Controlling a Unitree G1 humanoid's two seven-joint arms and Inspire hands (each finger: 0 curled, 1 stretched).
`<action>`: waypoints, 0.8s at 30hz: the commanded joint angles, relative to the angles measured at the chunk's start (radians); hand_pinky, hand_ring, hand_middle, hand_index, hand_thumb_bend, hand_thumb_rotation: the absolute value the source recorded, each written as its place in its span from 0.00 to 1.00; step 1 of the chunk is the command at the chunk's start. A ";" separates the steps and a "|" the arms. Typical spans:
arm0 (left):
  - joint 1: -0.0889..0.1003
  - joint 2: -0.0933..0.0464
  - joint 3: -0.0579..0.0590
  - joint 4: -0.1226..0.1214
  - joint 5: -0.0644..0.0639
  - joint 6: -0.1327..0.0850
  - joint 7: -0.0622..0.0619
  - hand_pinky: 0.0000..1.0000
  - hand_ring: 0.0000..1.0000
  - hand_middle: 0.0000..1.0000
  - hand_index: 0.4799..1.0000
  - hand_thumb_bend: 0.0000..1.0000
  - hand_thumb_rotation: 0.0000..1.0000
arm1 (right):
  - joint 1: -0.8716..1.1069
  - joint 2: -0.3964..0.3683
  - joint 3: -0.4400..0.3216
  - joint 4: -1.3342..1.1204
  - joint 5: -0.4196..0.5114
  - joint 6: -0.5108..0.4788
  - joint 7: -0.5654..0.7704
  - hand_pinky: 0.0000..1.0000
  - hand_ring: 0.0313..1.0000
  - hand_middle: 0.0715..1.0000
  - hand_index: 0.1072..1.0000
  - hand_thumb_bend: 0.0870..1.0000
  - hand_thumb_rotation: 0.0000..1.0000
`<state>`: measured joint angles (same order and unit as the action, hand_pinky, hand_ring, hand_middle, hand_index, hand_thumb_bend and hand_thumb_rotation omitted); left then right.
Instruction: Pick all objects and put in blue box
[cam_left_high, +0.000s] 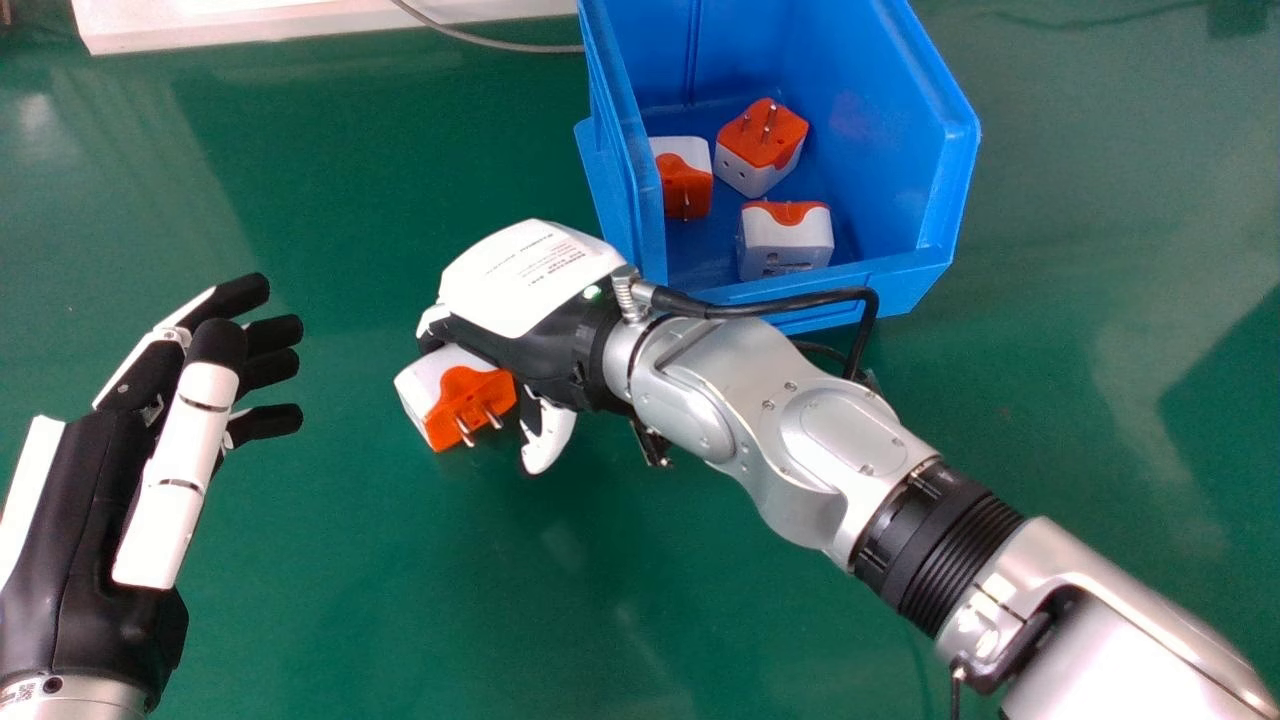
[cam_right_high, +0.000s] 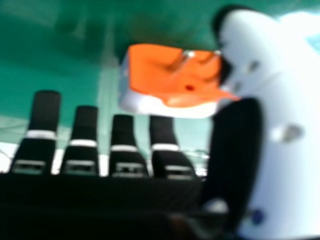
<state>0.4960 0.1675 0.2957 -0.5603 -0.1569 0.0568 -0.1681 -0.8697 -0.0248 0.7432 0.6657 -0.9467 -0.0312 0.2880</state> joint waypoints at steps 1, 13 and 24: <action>0.010 -0.004 -0.004 -0.031 0.008 0.001 0.008 0.71 0.80 0.79 0.66 0.61 0.86 | -0.037 0.008 0.002 -0.003 -0.002 0.002 -0.018 0.67 0.82 0.85 0.76 0.37 0.03; 0.009 -0.017 -0.017 -0.044 0.004 0.020 0.020 0.72 0.80 0.80 0.67 0.61 0.87 | -0.053 0.032 0.002 0.017 0.006 0.025 -0.008 0.68 0.82 0.85 0.76 0.39 0.00; 0.016 -0.030 -0.038 -0.064 0.019 0.032 0.033 0.72 0.81 0.80 0.67 0.61 0.88 | -0.069 0.060 -0.003 0.044 0.015 0.030 -0.023 0.69 0.82 0.85 0.76 0.39 0.00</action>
<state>0.5019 0.1385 0.2594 -0.5913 -0.1468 0.0908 -0.1458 -0.8990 0.0217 0.7452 0.7175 -0.9413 -0.0029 0.2832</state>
